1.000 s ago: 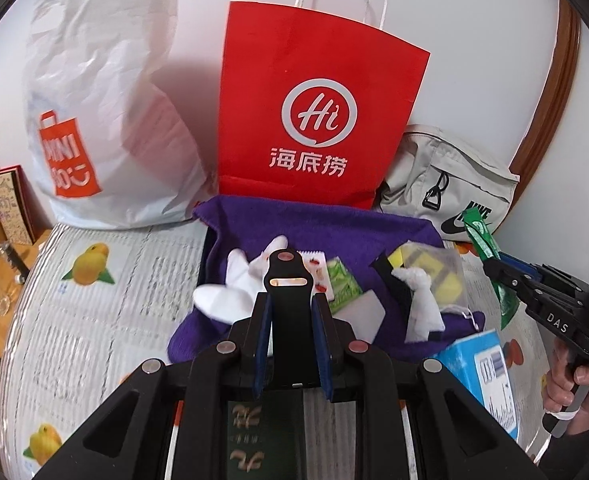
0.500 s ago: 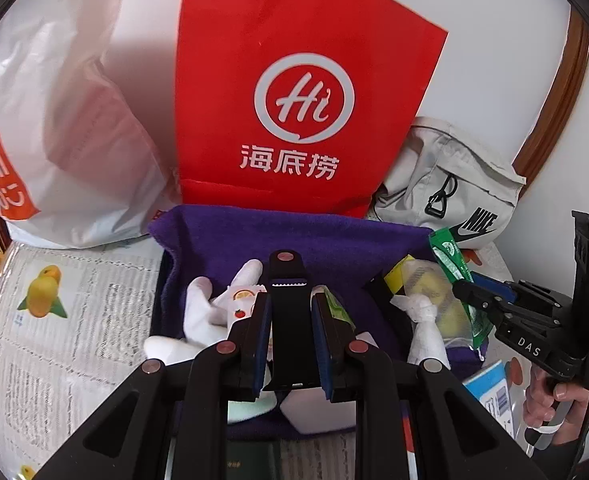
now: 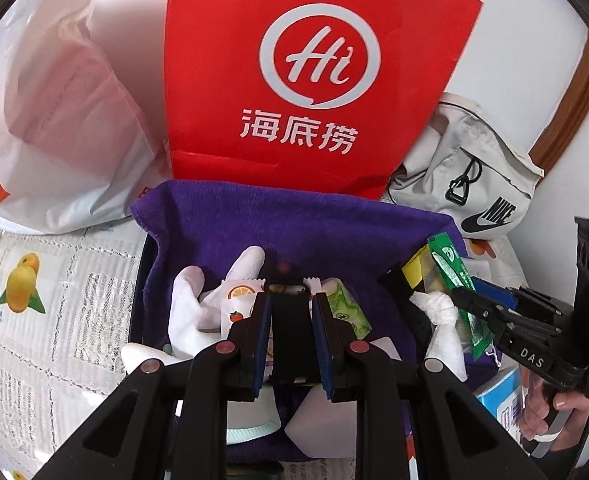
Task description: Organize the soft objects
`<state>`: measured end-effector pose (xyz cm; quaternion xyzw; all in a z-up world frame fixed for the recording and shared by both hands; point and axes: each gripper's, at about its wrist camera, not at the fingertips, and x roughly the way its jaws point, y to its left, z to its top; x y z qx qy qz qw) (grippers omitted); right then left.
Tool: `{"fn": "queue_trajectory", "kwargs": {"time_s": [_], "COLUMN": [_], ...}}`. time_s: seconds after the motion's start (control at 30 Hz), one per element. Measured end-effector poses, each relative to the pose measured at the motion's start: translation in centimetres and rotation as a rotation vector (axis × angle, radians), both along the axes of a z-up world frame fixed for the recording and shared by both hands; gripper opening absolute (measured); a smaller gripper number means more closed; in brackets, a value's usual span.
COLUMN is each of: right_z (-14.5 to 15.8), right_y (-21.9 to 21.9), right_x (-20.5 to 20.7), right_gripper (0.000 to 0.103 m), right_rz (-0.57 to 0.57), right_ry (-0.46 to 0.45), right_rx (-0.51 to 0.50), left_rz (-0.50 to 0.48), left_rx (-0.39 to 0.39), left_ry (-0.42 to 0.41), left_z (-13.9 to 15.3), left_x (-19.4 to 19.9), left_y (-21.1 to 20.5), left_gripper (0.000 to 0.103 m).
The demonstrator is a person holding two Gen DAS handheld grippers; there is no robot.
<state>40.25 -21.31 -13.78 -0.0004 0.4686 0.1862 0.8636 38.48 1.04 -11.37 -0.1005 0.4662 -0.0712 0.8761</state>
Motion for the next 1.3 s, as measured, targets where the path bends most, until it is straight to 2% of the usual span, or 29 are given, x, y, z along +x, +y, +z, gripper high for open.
{"fn": "queue_trajectory", "kwargs": {"time_s": [0.1,0.17,0.3,0.37,0.43,0.5,0.57,0.8,0.87,0.93,1.03,1.13,1.2,1.23,1.3], "right_z": [0.1,0.5,1.9,2.7,3.8,4.7,5.7,8.4,8.9,9.5,10.3,11.3,11.9,12.2,12.6], "right_y": [-0.2,-0.3,-0.7,-0.9,-1.0,-1.1,-1.2,-1.3,-1.6,-1.8,-1.9,-2.3,-2.6,-2.6,-2.6], "right_x": [0.0,-0.2,-1.1,-1.9,-2.9,-3.9,-5.3,-11.0,-12.7,-14.6,-17.0,-19.8,-21.4,-22.4,-23.8], "right_gripper": [0.037,0.045,0.057,0.066,0.071,0.073,0.08,0.083,0.083,0.083,0.095,0.101,0.103,0.103,0.103], "right_rz": [0.0,-0.004,-0.021,-0.034,-0.047,-0.055,-0.068,-0.1,-0.123,-0.135,-0.162,-0.189,-0.208,-0.217,-0.222], "right_ry": [0.007,0.004,-0.03,-0.041,-0.059,-0.079,-0.099,-0.118,-0.118,-0.139,-0.176,-0.209,-0.212,-0.217,-0.227], "right_rx": [0.009,0.012,0.009,0.007,-0.001,-0.007,-0.012,0.014,0.009,0.012,-0.02,-0.018,-0.013,-0.016,-0.028], "left_rz": [0.002,0.008,0.018,0.018,0.02,0.024,0.03,0.048,0.057,0.057,0.065,0.076,0.075,0.07,0.056], "left_rx": [-0.011,-0.023,-0.021,-0.019,-0.007,0.002,0.011,0.067,0.073,0.069,0.065,0.058,0.055,0.057,0.064], "left_ry": [0.008,0.011,-0.001,-0.016,-0.027,-0.041,-0.05,-0.088,-0.092,-0.095,-0.103,-0.112,-0.121,-0.127,-0.14], "left_z": [0.1,0.3,1.2,2.0,2.8,3.7,4.5,6.8,7.2,7.5,7.9,8.5,8.9,9.1,9.6], "left_x": [0.1,0.0,-0.7,-1.3,-2.2,-3.2,-4.5,-9.7,-11.2,-12.6,-15.0,-17.3,-18.7,-19.4,-21.0], "left_y": [0.2,0.4,0.8,0.9,0.9,1.0,1.0,1.0,1.1,1.1,1.2,1.4,1.3,1.2,0.9], "left_gripper": [0.024,0.033,0.04,0.046,0.051,0.053,0.057,0.066,0.07,0.071,0.073,0.076,0.08,0.085,0.087]}}
